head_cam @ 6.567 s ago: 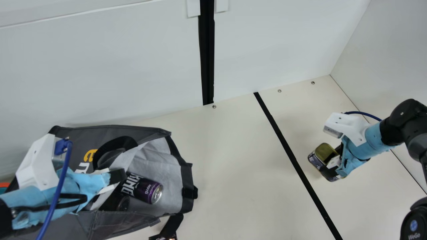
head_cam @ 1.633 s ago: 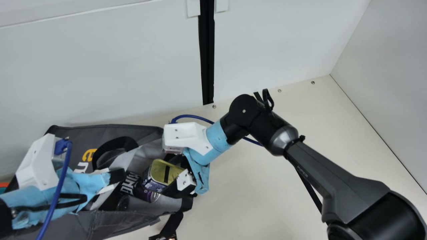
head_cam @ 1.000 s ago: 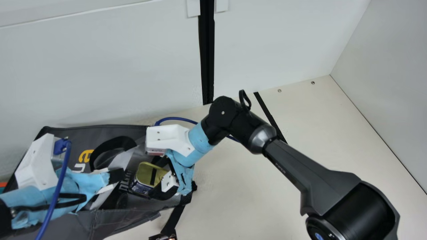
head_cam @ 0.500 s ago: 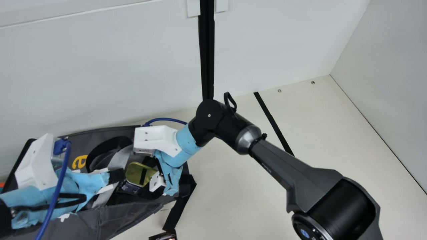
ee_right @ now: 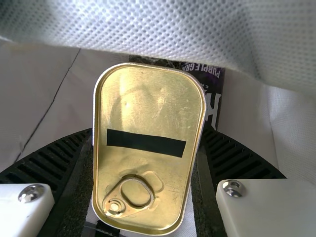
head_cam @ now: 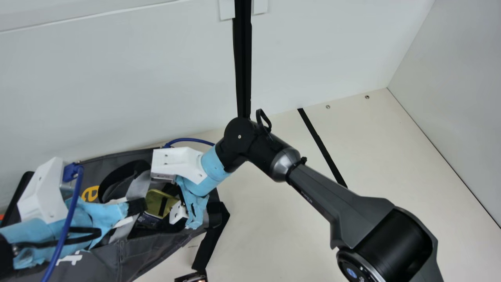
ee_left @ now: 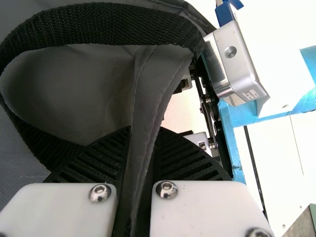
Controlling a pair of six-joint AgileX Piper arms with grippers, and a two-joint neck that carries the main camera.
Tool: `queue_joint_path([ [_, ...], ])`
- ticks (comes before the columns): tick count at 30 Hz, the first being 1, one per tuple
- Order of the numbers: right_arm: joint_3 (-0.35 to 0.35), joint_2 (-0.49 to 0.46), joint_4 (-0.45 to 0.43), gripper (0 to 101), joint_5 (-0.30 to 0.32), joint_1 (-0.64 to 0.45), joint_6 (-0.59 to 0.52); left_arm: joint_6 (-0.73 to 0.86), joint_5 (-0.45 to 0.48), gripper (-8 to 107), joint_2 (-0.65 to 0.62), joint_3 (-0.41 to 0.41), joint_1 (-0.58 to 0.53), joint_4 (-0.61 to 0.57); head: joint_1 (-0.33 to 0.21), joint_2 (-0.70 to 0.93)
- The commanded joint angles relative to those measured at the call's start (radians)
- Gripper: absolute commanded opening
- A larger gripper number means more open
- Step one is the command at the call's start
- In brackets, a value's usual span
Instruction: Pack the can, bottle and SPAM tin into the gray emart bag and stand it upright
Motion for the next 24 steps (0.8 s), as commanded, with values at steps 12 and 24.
queue_joint_path([
  [12, 0.011, -0.013, -0.005, 84, -0.003, -0.015, -0.001, 0.000, 0.000, -8, 0.000, 0.000, 0.000, 0.000, -0.023, -0.001],
  [24, 0.066, -0.069, -0.002, 95, -0.014, -0.030, 0.001, 0.000, 0.000, -8, 0.000, 0.000, 0.000, 0.000, -0.023, -0.001],
])
